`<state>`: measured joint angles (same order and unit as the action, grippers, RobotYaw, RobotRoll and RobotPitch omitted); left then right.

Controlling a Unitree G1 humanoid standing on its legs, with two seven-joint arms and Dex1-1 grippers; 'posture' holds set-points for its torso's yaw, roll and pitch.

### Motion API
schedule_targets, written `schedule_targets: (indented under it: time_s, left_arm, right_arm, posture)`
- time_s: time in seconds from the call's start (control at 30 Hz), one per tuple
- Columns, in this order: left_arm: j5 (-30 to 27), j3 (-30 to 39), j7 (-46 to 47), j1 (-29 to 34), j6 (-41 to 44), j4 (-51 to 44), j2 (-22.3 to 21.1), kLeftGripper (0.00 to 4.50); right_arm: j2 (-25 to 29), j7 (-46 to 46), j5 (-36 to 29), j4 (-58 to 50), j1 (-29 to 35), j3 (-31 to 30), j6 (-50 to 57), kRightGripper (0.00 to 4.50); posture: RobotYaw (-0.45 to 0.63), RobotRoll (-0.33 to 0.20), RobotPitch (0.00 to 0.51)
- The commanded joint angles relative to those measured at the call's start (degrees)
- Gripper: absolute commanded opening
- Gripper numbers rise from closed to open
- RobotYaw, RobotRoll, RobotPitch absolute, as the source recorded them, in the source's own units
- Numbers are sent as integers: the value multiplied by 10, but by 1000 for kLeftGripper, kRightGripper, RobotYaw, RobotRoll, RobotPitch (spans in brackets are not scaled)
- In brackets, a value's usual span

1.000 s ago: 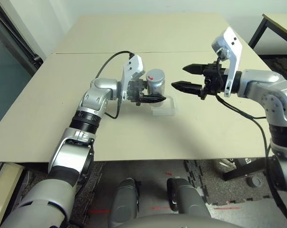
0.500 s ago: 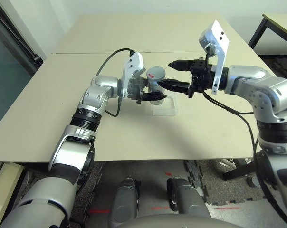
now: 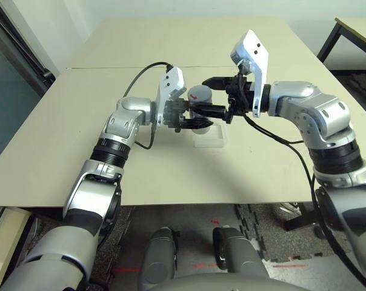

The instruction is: Pour the medicine from the bottle into the box.

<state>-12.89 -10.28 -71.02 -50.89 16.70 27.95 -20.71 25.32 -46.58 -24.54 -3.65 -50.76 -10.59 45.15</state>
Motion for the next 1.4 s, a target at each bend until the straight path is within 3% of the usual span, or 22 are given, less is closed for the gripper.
schedule_targets:
  time_s: [0.03, 0.17, 0.2, 0.4, 0.8, 1.07, 1.4]
  left_arm:
    - [5, -9, -2, 4, 5, -10, 2, 2494]
    - [5, -10, -3, 5, 6, -11, 2, 2494]
    - [5, -10, -3, 5, 7, -11, 1, 2494]
    - [7, -13, -3, 5, 6, -8, 0, 2494]
    - [14, -17, 2, 18, -1, 6, -5, 2494]
    - [19, -4, 32, 29, -4, 6, -6, 2494]
    - [27, 78, 189, 5, -78, 80, -8, 2494]
  right_arm:
    - [-5, -11, 11, 9, -8, -10, -18, 4500]
    - [-13, -15, 16, 10, -10, -8, -24, 4500]
    - [-16, -14, 16, 9, -10, -6, -24, 4327]
    - [-18, -16, 12, -1, -6, -1, -13, 2563]
    - [-20, 13, -10, -5, -30, 41, 42, 2564]
    - [-44, 132, 40, 75, -46, 91, 9, 2564]
    - [-101, 229, 73, 143, 36, 145, -139, 2564]
  posture:
    - [-21, 0, 90]
    - [-22, 0, 91]
    - [-23, 0, 91]
    - [-25, 0, 92]
    - [-27, 0, 88]
    - [-22, 0, 85]
    - [9, 0, 86]
